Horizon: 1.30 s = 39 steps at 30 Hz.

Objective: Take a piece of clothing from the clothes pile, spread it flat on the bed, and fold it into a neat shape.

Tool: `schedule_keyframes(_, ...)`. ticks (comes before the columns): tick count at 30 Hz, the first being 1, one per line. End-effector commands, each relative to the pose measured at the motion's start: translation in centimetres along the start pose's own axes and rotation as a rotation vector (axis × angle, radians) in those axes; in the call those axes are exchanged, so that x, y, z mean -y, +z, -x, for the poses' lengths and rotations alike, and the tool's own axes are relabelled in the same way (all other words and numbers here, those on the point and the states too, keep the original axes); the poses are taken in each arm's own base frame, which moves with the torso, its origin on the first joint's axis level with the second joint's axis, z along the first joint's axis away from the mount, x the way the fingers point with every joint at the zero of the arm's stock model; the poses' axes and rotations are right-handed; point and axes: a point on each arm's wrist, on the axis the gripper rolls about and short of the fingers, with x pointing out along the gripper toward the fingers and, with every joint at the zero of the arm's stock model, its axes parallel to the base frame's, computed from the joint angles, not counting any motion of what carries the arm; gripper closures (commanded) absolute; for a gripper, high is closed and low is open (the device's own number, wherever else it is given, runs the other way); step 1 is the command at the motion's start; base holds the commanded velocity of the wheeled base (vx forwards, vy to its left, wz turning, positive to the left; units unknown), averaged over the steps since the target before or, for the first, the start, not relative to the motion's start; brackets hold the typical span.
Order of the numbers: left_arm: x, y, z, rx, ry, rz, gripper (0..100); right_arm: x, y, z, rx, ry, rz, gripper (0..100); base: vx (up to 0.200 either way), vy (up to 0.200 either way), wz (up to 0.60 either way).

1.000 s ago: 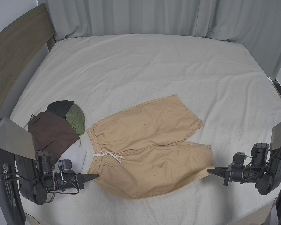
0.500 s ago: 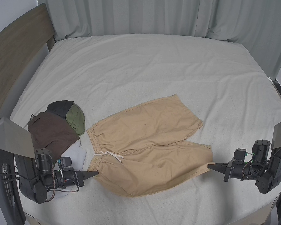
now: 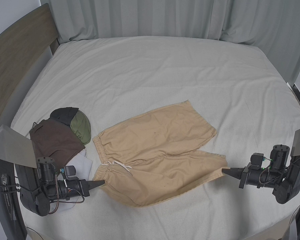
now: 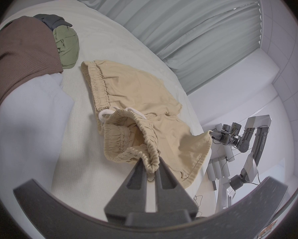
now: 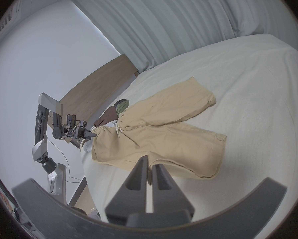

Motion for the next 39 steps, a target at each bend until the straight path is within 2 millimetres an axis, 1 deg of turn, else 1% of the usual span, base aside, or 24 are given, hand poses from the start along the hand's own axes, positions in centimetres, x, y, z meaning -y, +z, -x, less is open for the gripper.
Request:
schedule_keyframes(1, 0.5, 0.6, 0.2, 0.023, -0.011, 0.006, 100, 0.0, 0.7, -0.1, 0.025, 0.002, 0.007, 100, 0.000, 0.000, 0.00)
schedule_keyframes(5, 0.7, 1.0, 0.3, 0.035, -0.017, 0.023, 100, -0.1, 1.4, -0.1, 0.052, 0.006, 0.007, 100, 0.000, 0.000, 0.00)
schedule_keyframes(22, 0.7, 1.4, 0.2, 0.050, -0.021, 0.026, 100, -0.7, 2.5, -0.4, 0.088, 0.012, 0.027, 100, 0.000, 0.000, 0.00)
schedule_keyframes(26, 0.9, 1.9, 0.2, 0.070, -0.026, 0.033, 100, -1.6, 3.3, -0.5, 0.116, 0.016, 0.054, 100, 0.000, 0.000, 0.00)
schedule_keyframes(29, 1.1, 2.3, 0.3, 0.085, -0.027, 0.055, 100, -2.3, 3.8, -0.5, 0.134, 0.023, 0.041, 100, 0.000, 0.000, 0.00)
schedule_keyframes(32, 1.1, 2.7, 0.2, 0.105, -0.021, 0.058, 100, -2.4, 4.2, -0.6, 0.150, 0.023, 0.035, 100, 0.000, 0.000, 0.00)
schedule_keyframes(39, 1.0, 2.9, 0.2, 0.115, -0.012, 0.057, 100, -2.2, 4.6, -0.7, 0.164, 0.022, 0.043, 100, 0.000, 0.000, 0.00)
